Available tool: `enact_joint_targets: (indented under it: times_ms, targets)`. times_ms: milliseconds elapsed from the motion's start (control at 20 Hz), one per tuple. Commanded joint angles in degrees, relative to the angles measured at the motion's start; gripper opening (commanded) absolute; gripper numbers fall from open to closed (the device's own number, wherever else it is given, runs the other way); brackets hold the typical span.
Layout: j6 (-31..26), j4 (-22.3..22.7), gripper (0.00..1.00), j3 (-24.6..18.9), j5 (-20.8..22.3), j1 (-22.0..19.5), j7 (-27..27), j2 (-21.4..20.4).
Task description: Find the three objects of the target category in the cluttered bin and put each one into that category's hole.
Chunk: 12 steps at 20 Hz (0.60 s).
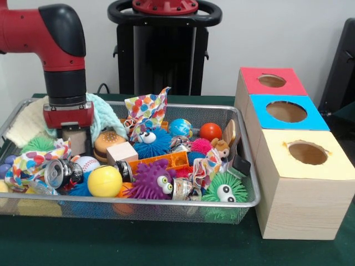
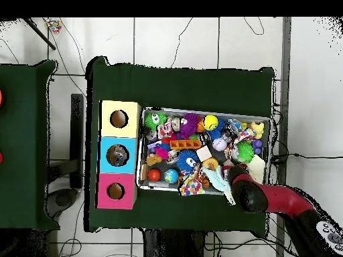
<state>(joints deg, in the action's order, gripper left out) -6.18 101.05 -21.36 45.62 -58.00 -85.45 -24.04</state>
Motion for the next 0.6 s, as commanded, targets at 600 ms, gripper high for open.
enact_joint_targets:
  times_ms: [600]
  targets:
    - [-4.24,2.48,1.0,6.17,4.35,0.44,-0.31,1.99]
